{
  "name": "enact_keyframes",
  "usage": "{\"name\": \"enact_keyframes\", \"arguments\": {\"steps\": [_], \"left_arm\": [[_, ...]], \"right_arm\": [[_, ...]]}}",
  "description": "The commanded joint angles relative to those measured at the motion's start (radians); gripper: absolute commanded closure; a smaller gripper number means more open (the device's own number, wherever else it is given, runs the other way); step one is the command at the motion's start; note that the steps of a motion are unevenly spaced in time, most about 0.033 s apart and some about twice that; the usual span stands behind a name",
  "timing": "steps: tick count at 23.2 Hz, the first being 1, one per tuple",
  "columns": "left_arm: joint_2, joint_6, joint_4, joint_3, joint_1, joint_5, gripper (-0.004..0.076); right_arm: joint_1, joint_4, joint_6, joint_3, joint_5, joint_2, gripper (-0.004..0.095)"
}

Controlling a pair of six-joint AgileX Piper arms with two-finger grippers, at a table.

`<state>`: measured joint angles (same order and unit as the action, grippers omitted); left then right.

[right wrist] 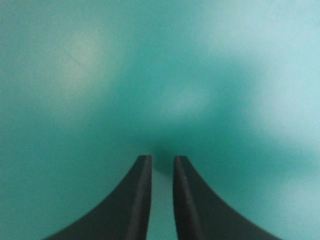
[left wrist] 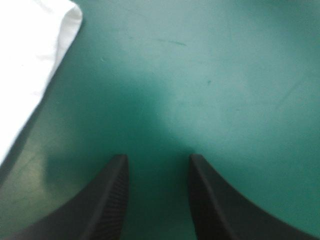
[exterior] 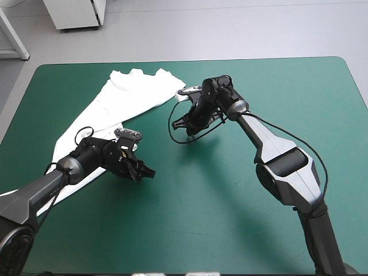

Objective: Fold the cloth

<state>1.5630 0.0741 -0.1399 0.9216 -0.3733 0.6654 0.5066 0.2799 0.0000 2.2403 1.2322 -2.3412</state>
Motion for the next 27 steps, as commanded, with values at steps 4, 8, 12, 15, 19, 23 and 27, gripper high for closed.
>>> {"name": "enact_keyframes", "arguments": {"steps": [4,8,12,15,19,23,27], "left_arm": [[-0.014,-0.014,-0.030,0.005,-0.008,0.057,0.0430],[-0.014,-0.014,-0.030,0.005,-0.008,0.057,0.0430],[-0.014,-0.014,-0.030,0.007,-0.008,0.065,0.0430],[-0.023,-0.010,-0.026,0.064,-0.008,0.118,0.0430],[-0.068,-0.005,0.046,0.206,-0.008,0.187,0.0430],[-0.099,-0.048,0.215,0.387,-0.006,0.358,0.0404],[-0.099,-0.053,0.234,0.500,0.068,0.466,0.0245]], "right_arm": [[-0.004,0.015,0.000,0.035,0.001,0.066,0.0751],[-0.004,0.023,0.000,0.035,0.001,0.066,0.0750],[-0.004,0.041,0.000,0.035,0.001,0.066,0.0750],[-0.004,0.043,0.000,0.035,0.017,0.070,0.0750],[-0.004,0.031,0.000,0.035,0.017,0.111,0.0750],[-0.004,-0.039,0.000,0.035,0.017,0.215,0.0750],[-0.004,-0.037,0.000,0.035,0.019,0.334,0.0750]]}}
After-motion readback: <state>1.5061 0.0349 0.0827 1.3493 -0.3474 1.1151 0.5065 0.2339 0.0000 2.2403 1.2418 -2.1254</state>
